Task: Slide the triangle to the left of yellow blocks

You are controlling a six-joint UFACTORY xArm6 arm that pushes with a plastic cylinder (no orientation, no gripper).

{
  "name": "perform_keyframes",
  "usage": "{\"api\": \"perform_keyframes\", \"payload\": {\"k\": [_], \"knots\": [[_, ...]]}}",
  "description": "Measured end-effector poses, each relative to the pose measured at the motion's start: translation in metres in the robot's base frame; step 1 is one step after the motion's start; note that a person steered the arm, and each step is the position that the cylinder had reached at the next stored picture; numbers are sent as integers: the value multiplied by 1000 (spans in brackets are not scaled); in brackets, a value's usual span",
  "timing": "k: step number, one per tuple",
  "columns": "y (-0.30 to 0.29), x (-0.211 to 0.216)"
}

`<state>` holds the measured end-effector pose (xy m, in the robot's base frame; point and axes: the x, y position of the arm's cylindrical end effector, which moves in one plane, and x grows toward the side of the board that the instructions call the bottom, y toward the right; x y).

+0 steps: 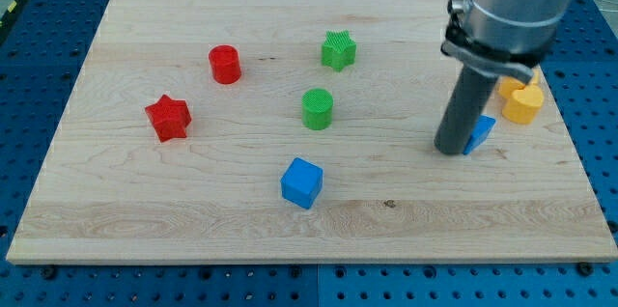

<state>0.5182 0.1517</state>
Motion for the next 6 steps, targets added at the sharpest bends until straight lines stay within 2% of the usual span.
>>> {"api": "perform_keyframes", "payload": {"k": [1,2,3,5,6], "knots": [[12,26],[34,12],[20,-25],[25,-70],[23,-70]]}}
